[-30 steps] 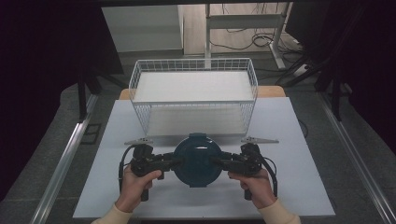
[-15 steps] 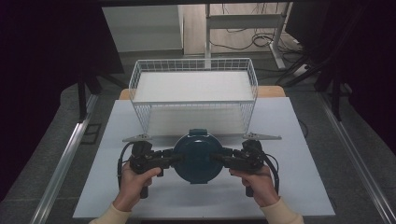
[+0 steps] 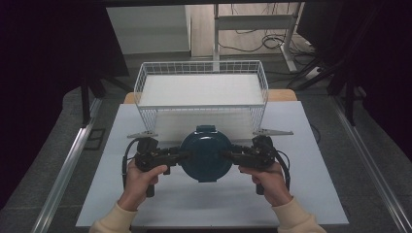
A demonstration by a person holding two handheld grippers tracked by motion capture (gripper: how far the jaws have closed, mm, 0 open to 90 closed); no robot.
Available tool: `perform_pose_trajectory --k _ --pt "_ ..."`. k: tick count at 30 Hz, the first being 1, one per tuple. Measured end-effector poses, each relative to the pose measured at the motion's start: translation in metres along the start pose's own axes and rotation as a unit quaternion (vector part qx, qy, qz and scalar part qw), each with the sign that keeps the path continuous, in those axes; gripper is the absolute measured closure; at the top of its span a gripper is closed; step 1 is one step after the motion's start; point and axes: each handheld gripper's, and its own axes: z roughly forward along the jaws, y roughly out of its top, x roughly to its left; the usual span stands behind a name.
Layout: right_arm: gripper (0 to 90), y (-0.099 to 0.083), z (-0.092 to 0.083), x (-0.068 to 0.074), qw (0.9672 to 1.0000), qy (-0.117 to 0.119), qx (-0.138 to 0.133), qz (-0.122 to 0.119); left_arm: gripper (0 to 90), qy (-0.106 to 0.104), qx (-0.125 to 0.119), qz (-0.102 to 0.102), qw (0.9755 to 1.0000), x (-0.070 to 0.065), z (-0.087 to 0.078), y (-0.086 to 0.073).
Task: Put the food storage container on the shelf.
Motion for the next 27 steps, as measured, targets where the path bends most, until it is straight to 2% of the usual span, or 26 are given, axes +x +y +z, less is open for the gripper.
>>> perform_pose_trajectory --k 10,27 --pt "38.2 0.017 -0.006 0.000 1.0000 -0.005 -0.003 -0.007 43.6 -0.004 -0.005 0.005 1.0000 -0.004 0.001 0.015" --pt "38.3 0.055 -0.011 0.011 0.9996 -0.002 -0.014 -0.026 43.9 -0.001 -0.024 0.022 0.9995 -0.013 -0.012 0.050"
